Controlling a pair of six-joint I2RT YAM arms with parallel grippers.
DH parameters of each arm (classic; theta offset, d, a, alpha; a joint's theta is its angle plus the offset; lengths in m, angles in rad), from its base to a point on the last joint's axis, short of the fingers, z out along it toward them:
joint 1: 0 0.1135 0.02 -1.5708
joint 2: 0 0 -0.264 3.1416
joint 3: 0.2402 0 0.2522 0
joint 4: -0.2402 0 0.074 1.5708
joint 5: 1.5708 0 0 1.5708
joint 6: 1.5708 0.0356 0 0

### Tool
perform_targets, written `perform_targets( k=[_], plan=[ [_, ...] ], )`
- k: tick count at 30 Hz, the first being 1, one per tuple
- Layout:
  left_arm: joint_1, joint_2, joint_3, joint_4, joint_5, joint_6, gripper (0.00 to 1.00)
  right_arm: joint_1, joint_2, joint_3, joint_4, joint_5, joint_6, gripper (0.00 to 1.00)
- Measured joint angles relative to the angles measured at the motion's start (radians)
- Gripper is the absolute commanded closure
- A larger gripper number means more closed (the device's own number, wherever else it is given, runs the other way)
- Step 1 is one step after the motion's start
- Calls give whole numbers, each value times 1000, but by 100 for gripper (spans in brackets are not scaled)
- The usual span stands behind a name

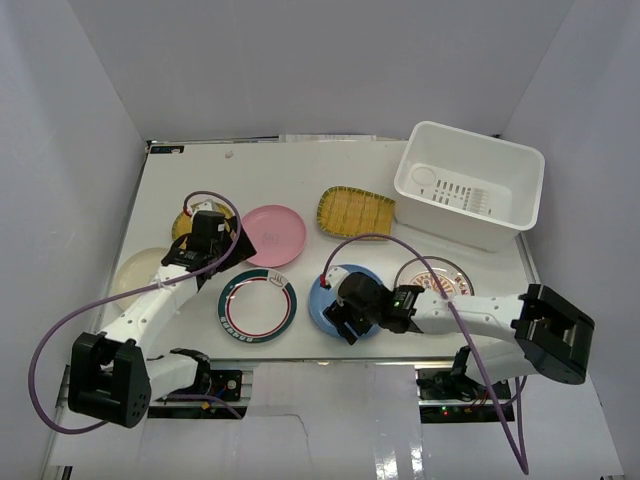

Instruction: Place the plates into the plastic bin on the countertop

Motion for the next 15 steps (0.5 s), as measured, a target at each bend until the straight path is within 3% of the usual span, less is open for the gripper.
perform_targets(
  k=[7,15],
  plan=[
    [69,77,14,53,2,-36,6,103,141,71,9,53,-16,29],
    [84,163,26,115,35,-56,15,154,107,94,-29,129,-13,24]
  ],
)
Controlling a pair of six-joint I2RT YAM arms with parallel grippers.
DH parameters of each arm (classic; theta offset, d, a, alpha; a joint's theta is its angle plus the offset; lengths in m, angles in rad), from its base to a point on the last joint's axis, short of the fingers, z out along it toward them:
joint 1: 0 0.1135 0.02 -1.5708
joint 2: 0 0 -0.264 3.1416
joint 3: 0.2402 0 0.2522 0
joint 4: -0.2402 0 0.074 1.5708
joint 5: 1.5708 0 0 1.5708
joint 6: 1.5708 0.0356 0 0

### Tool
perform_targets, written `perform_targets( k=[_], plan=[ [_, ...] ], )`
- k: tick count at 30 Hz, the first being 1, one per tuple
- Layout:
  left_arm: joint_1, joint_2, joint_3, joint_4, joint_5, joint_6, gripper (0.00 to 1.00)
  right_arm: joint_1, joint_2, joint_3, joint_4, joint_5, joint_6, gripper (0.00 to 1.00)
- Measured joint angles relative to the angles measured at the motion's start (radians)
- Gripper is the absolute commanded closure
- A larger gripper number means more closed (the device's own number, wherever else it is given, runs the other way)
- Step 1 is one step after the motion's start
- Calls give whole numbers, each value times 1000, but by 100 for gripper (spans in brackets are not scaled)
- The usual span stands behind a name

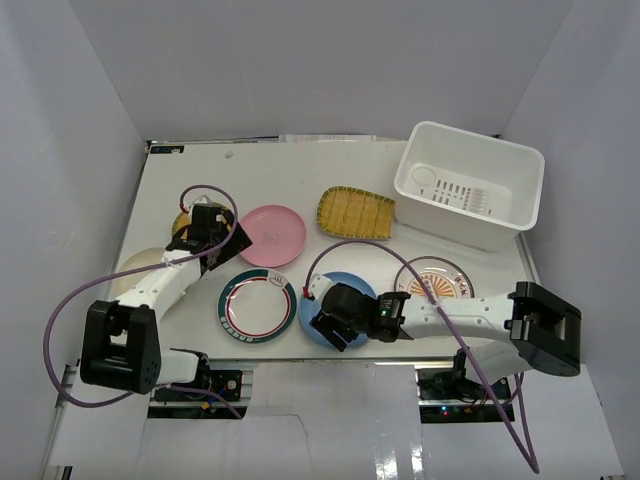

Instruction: Place the plates into the plastic bin on the countertop

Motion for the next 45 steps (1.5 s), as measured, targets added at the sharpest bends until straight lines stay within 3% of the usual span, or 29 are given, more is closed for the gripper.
perform_targets(
  k=[6,11,14,18,19,23,28,33,36,39,45],
  plan=[
    [0,92,31,41,7,-8,19,20,-105,4,33,-67,4,18],
    [0,141,37,70,7,-18,26,32,-28,2,90,-135,6,26],
    [0,174,44,82,8,-21,29,34,52,2,101,-140,5,42],
    [0,210,53,97,13,-24,37,36,96,10,116,-100,-1,87],
    [0,214,55,98,14,-24,38,37,94,12,120,-87,-7,91],
    [0,220,55,103,14,-24,44,56,34,35,88,-21,-19,92],
    [0,229,60,113,16,-24,49,69,-223,73,-29,-20,12,92],
    [0,257,61,119,18,-27,69,61,-415,238,-62,99,-42,92],
    [0,264,61,119,18,-27,85,-64,-421,362,-52,154,-118,92],
    [0,264,61,121,19,-27,100,-319,-377,443,-32,174,-190,92],
    [-1,253,61,117,27,-23,100,-814,-124,560,-18,104,-282,92]
  ],
)
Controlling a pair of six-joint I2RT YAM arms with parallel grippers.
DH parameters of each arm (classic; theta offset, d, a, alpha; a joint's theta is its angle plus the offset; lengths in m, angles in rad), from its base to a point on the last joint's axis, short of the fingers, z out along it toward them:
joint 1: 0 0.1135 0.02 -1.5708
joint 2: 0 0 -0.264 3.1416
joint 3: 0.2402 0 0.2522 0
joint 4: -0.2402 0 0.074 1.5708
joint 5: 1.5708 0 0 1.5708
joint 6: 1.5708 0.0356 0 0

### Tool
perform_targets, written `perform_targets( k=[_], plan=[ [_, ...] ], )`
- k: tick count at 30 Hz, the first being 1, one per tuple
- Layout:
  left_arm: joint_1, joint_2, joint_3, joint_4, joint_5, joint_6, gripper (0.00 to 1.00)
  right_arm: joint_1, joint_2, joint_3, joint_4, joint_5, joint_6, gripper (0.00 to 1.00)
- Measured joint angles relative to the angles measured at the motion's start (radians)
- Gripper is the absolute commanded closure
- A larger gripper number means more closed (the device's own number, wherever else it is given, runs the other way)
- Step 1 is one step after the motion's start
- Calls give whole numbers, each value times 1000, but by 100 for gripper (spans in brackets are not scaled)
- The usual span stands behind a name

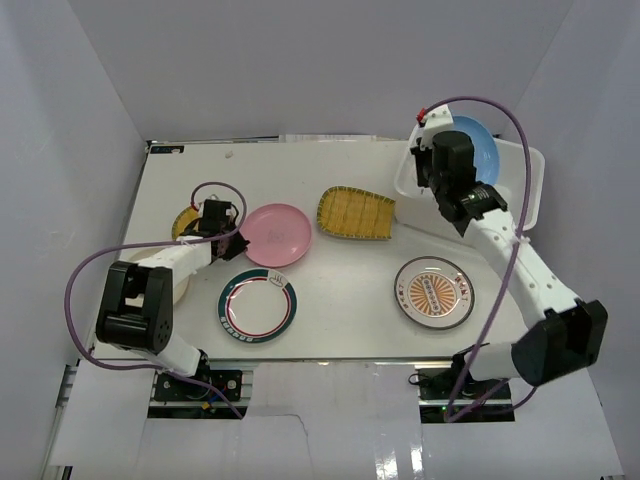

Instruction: Place the plates into the plastic bin on the countertop

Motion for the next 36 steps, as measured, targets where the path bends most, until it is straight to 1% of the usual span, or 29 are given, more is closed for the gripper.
perform_targets(
  k=[3,6,10,14,15,16,17,18,19,21,24,26,27,28,29,30,31,32,34,36],
  plan=[
    [-5,-38,0,-5,13,0,100,-142,126,6,5,-65,1,92],
    [-13,-91,10,-6,37,5,100,-235,254,8,23,-149,18,92],
    [-31,-160,52,-6,94,16,100,-278,409,44,29,-247,47,92],
    [-52,-224,97,-3,142,25,100,-272,469,57,35,-396,109,88],
    [-60,-238,108,-3,152,26,100,-269,469,57,40,-431,129,83],
    [-69,-248,120,-3,160,26,100,-264,468,57,45,-454,143,75],
    [-79,-255,133,-6,164,26,100,-257,465,55,57,-467,156,62],
    [-92,-257,148,-9,167,26,100,-253,461,49,70,-480,171,36],
    [-108,-258,167,-10,167,26,100,-248,452,40,78,-472,179,23],
    [-144,-256,204,-15,169,25,100,-246,429,36,77,-464,197,7],
    [-222,-220,294,-28,159,25,100,-244,373,46,60,-444,214,2],
    [-276,-175,369,-28,148,26,100,-251,311,66,40,-415,227,4],
    [-300,-146,409,-21,140,26,100,-259,284,70,34,-400,232,7],
    [-330,-115,451,-24,129,26,100,-272,237,71,31,-380,241,14],
    [-350,-82,489,-24,121,27,100,-287,183,71,27,-360,248,26],
    [-373,-42,533,-20,109,27,100,-302,134,71,24,-342,255,70],
    [-390,-3,572,-18,98,26,100,-318,72,68,25,-323,262,86],
    [-406,38,613,-24,87,26,100,-332,17,63,31,-306,281,92],
    [-440,144,719,-33,66,26,100,-356,-119,34,51,-282,309,92],
    [-467,261,845,-45,43,26,100,-357,-248,-18,81,-295,341,92]
  ],
)
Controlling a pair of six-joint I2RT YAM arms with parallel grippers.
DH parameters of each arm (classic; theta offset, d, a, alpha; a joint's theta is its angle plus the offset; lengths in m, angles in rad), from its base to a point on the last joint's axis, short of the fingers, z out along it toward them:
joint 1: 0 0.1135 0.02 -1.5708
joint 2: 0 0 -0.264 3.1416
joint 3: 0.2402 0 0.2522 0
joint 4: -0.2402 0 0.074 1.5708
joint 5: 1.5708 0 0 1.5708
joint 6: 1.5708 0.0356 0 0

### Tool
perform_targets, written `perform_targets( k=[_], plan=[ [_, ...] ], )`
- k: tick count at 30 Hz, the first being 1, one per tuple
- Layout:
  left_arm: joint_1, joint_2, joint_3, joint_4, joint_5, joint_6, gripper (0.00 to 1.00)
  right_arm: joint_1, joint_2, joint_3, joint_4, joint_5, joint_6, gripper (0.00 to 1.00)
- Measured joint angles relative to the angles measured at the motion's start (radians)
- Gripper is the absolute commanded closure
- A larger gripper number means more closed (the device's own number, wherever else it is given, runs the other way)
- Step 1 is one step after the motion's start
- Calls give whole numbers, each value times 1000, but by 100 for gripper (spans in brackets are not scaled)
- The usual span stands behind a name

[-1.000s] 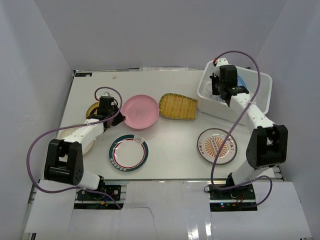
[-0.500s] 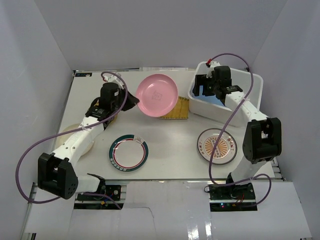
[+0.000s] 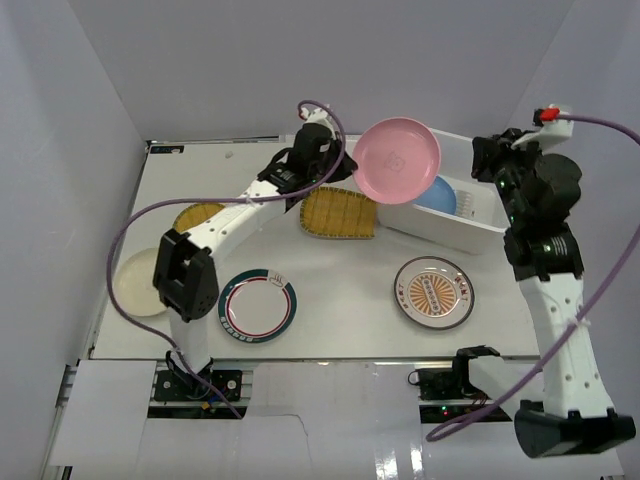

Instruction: Place the plates into the plastic bin on the countertop

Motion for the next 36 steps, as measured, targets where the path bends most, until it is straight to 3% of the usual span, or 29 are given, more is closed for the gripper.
perform_targets(
  k=[4,10,12,13,14,17,18,23,27,32,36],
  plan=[
    [-47,239,277,-45,-29,0,100,5,-147,-76,36,-82,48,90],
    [-95,526,639,-105,-40,-5,99,8,-192,-206,45,-218,87,89],
    [-105,573,684,-112,-36,-8,78,9,-194,-245,33,-247,95,87],
    [-107,586,691,-111,-31,-8,52,10,-198,-261,25,-259,98,87],
    [-108,591,692,-113,-25,-3,40,11,-203,-274,20,-269,102,85],
    [-106,587,692,-101,-21,4,14,26,-228,-316,26,-315,112,82],
    [-106,577,687,-101,-23,19,11,41,-233,-328,27,-332,117,81],
    [-93,367,467,-78,-68,101,7,257,-191,-364,55,-336,116,77],
    [-36,2,43,10,-98,159,7,520,-93,-420,118,-278,113,61],
    [205,-473,-429,45,-90,117,9,769,145,-429,204,-145,74,28],
    [406,-719,-718,25,-95,29,9,835,379,-334,172,-66,-103,18]
  ],
)
